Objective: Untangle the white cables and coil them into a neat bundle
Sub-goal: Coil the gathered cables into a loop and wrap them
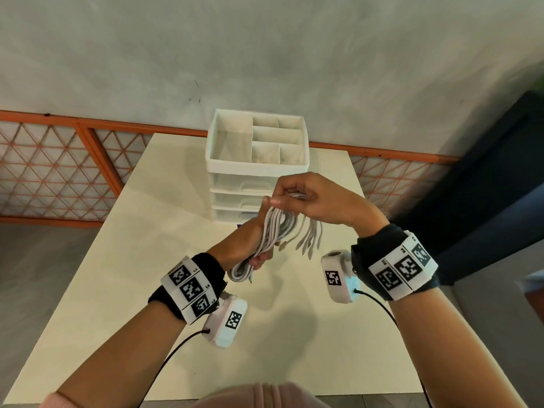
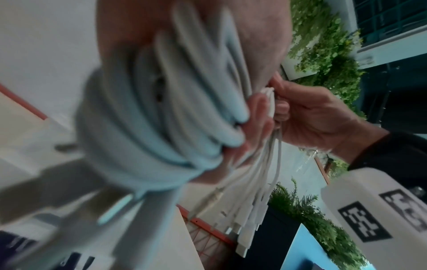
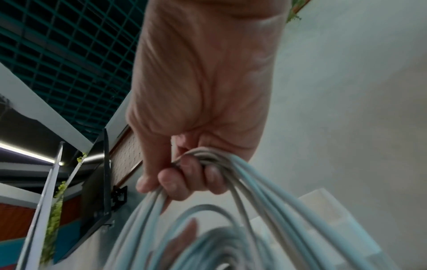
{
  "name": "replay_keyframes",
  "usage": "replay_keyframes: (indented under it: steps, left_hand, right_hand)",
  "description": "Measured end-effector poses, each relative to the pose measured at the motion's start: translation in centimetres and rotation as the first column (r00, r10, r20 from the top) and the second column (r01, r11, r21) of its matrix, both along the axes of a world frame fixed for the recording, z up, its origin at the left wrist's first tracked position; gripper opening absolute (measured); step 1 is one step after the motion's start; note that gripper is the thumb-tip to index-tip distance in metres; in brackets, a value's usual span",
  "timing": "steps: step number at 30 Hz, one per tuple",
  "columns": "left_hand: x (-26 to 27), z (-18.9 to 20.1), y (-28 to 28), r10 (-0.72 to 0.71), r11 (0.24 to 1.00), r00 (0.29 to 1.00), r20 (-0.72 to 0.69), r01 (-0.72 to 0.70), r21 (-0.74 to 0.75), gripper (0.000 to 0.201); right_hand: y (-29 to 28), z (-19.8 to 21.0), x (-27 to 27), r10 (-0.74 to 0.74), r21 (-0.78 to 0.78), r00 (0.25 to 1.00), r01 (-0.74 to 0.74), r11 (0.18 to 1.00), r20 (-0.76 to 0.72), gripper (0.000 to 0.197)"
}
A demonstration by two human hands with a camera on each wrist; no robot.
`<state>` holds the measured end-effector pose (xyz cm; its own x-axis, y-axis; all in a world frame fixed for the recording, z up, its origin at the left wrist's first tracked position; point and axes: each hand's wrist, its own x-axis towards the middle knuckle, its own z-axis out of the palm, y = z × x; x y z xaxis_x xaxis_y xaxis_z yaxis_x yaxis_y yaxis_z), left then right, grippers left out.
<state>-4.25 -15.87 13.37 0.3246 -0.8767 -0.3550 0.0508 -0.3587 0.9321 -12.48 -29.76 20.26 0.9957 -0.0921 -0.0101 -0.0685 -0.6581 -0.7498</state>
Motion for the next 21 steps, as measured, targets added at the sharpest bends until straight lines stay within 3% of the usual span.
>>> replay_keyframes:
  steps: [3, 5, 8, 11, 13, 17, 21]
  left_hand:
    - [0.3, -0.1, -0.2, -0.074, 0.995, 0.997, 0.031, 0.072, 0.072, 0.037]
    - [0.6, 0.0, -0.2, -0.070, 0.993, 0.997, 0.010, 0.069, 0.095, 0.051]
    - [0.6, 0.2, 0.0, -0.087, 0.995, 0.996, -0.024, 0.088, 0.053, 0.090]
    - [0.3, 0.2, 0.5, -0.131, 0.990, 0.990, -0.056, 0.134, 0.045, 0.099]
    - [0.1, 0.1, 0.8, -0.172, 0.984, 0.985, 0.000, 0.172, 0.046, 0.088]
    - [-0.2, -0.4, 1.2, -0.167, 0.986, 0.981, 0.100, 0.164, 0.035, 0.036]
    - [-0.1, -0.9, 1.1, -0.125, 0.992, 0.992, 0.027, 0.125, -0.005, 0.029]
  right_hand:
    - [0.3, -0.5, 0.7, -0.018, 0.012, 0.999, 0.017, 1.000, 0.029, 0.018]
    - [0.2, -0.9, 0.9, -0.054, 0.040, 0.997, 0.052, 0.998, 0.056, 0.017]
    - [-0.1, -1.5, 1.0, -0.125, 0.089, 0.989, 0.119, 0.989, 0.073, 0.016]
    - [-0.2, -2.2, 1.0, -0.164, 0.204, 0.985, 0.151, 0.967, 0.049, 0.020]
    - [-0.2, -2.6, 0.9, -0.152, 0.220, 0.988, 0.143, 0.965, 0.023, 0.026]
    - [-0.4, -2.7, 0.7, -0.188, 0.199, 0.982, 0.186, 0.962, -0.005, 0.037]
    - [-1.0, -2.8, 0.5, -0.235, 0.142, 0.972, 0.232, 0.962, 0.002, 0.035]
